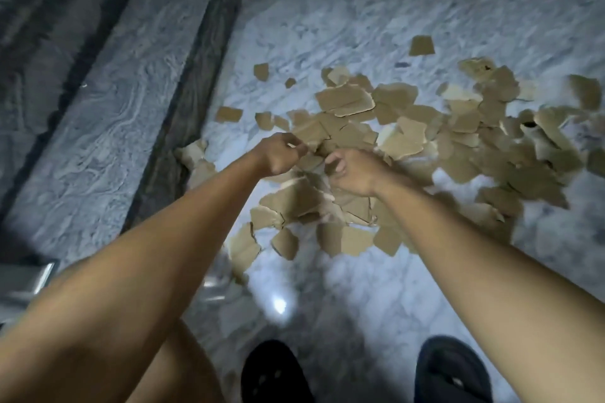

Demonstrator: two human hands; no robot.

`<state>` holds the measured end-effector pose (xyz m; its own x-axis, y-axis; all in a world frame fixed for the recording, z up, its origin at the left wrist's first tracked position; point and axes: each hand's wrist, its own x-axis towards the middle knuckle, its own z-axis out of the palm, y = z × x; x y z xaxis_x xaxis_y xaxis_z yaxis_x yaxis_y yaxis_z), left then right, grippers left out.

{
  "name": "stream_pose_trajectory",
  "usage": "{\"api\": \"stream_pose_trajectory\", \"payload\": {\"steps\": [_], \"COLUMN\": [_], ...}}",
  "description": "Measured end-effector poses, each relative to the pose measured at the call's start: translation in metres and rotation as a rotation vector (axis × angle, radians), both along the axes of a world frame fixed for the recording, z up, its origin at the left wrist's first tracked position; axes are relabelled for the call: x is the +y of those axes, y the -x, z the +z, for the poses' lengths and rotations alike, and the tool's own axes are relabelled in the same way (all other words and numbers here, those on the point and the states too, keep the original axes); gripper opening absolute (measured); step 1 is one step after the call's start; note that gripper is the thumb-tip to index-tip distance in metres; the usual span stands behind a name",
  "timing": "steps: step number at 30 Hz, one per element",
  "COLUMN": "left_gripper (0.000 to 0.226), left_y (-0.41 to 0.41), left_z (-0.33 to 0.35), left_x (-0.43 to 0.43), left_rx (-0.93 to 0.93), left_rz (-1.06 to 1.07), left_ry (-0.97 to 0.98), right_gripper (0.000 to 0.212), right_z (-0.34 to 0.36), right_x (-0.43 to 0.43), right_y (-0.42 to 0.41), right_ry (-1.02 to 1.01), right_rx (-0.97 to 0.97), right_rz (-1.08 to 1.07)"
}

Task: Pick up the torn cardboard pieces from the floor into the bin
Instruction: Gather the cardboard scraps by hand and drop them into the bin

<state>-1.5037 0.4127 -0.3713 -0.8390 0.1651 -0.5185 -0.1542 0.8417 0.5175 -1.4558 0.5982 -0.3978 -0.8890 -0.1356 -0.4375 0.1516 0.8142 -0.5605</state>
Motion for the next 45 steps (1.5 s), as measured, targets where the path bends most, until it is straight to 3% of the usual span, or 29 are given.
{"api": "stream_pose_trajectory", "payload": {"steps": [7,14,19,21,26,30,33,36,39,43,45], "left_gripper": [0.040,0.034,0.025,0.032,0.060,0.080,0.078,0.068,0.070,0.081,0.071], "left_y": [-0.023,-0.076,-0.137,-0.148,-0.155,-0.161,-0.169,-0.175,-0.173,-0.167,-0.166], "left_z": [-0.027,-0.032,-0.052,-0.061,-0.093,-0.131,-0.159,-0.177,-0.179,-0.178,-0.177], "left_x": [-0.022,-0.084,-0.125,-0.143,-0.186,-0.216,-0.229,-0.236,-0.241,-0.251,-0.249], "left_rx": [-0.011,0.050,-0.042,-0.060,-0.037,-0.110,-0.126,0.019,0.075,0.043,0.061], "left_rz": [0.107,0.396,0.510,0.529,0.654,0.669,0.655,0.654,0.700,0.693,0.691], "left_ry": [0.011,0.088,0.171,0.186,0.301,0.357,0.387,0.429,0.328,0.188,0.174], "right_gripper": [0.043,0.042,0.046,0.050,0.058,0.083,0.095,0.087,0.101,0.063,0.048], "right_z": [-0.036,-0.041,-0.044,-0.046,-0.063,-0.102,-0.130,-0.148,-0.166,-0.182,-0.170], "right_x": [-0.021,-0.052,-0.090,-0.108,-0.151,-0.197,-0.228,-0.248,-0.253,-0.245,-0.239], "right_y": [0.000,0.000,-0.024,-0.027,-0.031,-0.048,-0.072,-0.091,-0.095,-0.090,-0.085], "right_ry": [-0.054,-0.062,-0.047,-0.037,-0.083,-0.186,-0.237,-0.362,-0.280,-0.256,-0.207], "right_rx": [-0.035,-0.096,-0.122,-0.123,-0.147,-0.158,-0.063,0.130,0.162,0.166,0.219], "right_rz": [0.195,0.464,0.539,0.550,0.492,0.421,0.243,0.133,0.035,0.205,0.263]}}
